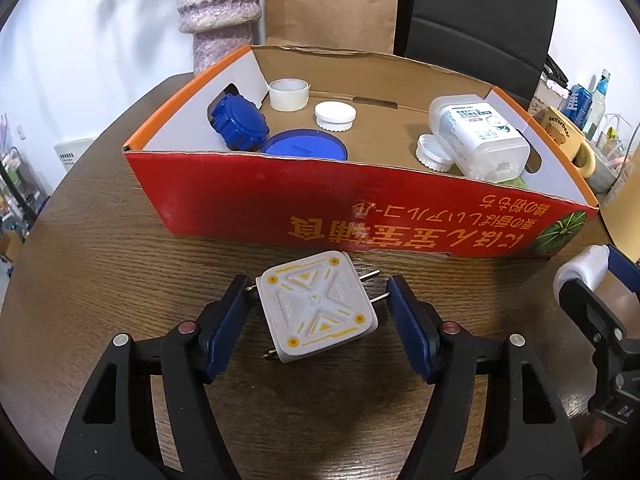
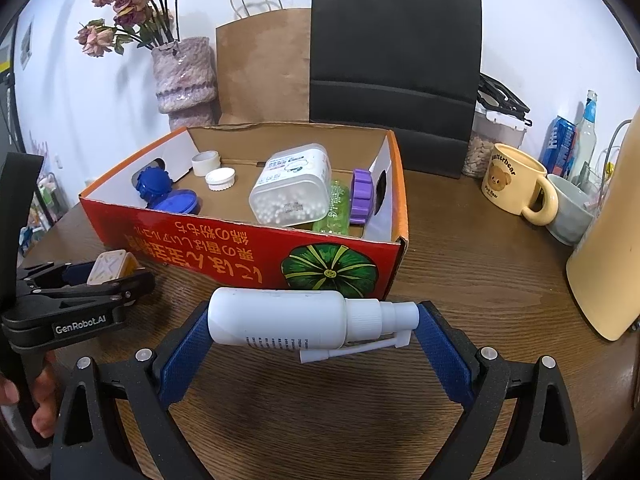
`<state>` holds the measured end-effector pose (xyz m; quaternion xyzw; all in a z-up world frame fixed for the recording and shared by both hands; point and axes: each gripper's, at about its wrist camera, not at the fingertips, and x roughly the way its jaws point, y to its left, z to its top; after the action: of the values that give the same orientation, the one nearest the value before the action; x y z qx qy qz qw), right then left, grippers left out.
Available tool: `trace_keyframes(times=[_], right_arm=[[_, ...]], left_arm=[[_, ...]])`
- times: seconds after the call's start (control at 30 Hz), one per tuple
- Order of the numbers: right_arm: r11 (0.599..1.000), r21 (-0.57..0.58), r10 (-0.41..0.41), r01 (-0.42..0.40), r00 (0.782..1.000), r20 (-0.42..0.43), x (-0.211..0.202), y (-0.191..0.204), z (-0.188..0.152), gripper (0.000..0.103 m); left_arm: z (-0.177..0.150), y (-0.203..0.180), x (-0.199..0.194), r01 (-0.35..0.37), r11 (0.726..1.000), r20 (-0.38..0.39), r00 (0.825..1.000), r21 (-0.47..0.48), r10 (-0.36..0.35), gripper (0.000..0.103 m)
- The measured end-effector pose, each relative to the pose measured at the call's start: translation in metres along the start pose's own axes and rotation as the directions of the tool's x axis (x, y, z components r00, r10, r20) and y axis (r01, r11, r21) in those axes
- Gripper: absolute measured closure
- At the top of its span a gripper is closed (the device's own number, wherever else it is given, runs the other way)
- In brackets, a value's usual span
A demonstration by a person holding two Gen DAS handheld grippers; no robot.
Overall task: Organize rigid objects
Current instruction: 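Grasp white square plug adapter with left tool while right tool holds spray bottle, then carry plug adapter with left tool while right tool carries spray bottle over box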
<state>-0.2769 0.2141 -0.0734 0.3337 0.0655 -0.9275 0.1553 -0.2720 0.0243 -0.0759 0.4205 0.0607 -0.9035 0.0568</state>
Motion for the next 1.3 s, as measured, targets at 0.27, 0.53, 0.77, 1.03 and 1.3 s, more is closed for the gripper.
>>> trace_keyframes(times=[0.27,0.53,0.77,1.03,1.3], right_arm=[[1.0,-0.003,-0.004,0.005,1.0,0.026,-0.006,0.003,-0.001,0.003],[1.0,-0.021,-0.001,0.002,0.999,0.046,-0.018,0.014,-0.006,0.003],[0.999,-0.042,0.008,-0.005,0.997,0.074,-0.035,0.028,-0.011,0.003],[0.999,-0.035,0.013,-0.009,0.995,0.095,-0.047,0.034,-0.013,0.003],[1.0,-0.021,0.012,-0.009,0.993,0.121,-0.058,0.038,-0.009,0.003]], left_arm=[[-0.005,0.002,-0.014,0.001,1.0,0.035,0.999,0.015,-0.001,0.038],[-0.017,0.003,-0.033,0.01,0.999,0.067,0.998,0.031,-0.012,0.038],[-0.027,0.003,-0.053,0.025,0.999,0.099,0.995,0.04,-0.028,0.038],[-0.033,0.003,-0.076,0.04,0.998,0.144,0.989,0.042,-0.046,0.038],[-0.028,0.001,-0.095,0.041,0.998,0.197,0.979,0.047,-0.049,0.038]])
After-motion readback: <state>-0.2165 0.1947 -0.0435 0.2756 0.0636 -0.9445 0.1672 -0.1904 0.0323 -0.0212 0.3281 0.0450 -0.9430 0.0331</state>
